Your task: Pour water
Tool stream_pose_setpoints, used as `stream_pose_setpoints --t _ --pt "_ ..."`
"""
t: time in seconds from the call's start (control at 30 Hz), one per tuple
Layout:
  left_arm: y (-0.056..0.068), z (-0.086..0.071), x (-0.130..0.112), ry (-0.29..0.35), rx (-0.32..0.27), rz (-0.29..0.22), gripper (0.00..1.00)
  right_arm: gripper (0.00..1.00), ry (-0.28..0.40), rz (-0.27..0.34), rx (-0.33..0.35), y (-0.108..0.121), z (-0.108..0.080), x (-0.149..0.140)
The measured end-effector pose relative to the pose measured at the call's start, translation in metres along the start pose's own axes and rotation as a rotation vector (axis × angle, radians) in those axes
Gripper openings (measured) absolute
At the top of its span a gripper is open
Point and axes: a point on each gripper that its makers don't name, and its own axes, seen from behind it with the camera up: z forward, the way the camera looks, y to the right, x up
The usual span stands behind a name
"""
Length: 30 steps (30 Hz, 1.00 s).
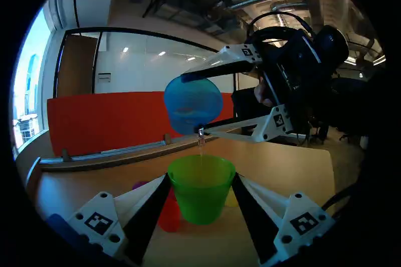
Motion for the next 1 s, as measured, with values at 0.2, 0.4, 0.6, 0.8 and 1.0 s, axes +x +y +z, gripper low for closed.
stream_pose_setpoints --t 0.2,0.4,0.6,0.8,1.0 --pt "-0.0017 -0.0001 -0.0004 0.0 0.003 -0.001 0.87 0.93 0.001 -0.007 -0.003 0.001 0.0006 0.0004" --pt "-0.0014 0.001 -0.0008 -0.001 0.003 0.0 0.87 0.92 0.001 -0.018 -0.006 0.0017 0.0011 0.0005" --pt "-0.001 0.0013 -0.0005 -0.001 0.003 0.0 0.87 0.93 0.002 -0.024 -0.011 0.0045 0.0007 0.0005" --pt "-0.0006 0.0012 -0.0005 -0.002 0.003 0.001 0.87 0.92 0.002 -0.033 -0.014 0.0057 0.0009 -0.0001" --pt "-0.0002 0.0013 -0.0006 -0.001 0.002 0.002 0.87 0.92 0.003 -0.037 -0.013 0.005 0.0017 0.0"
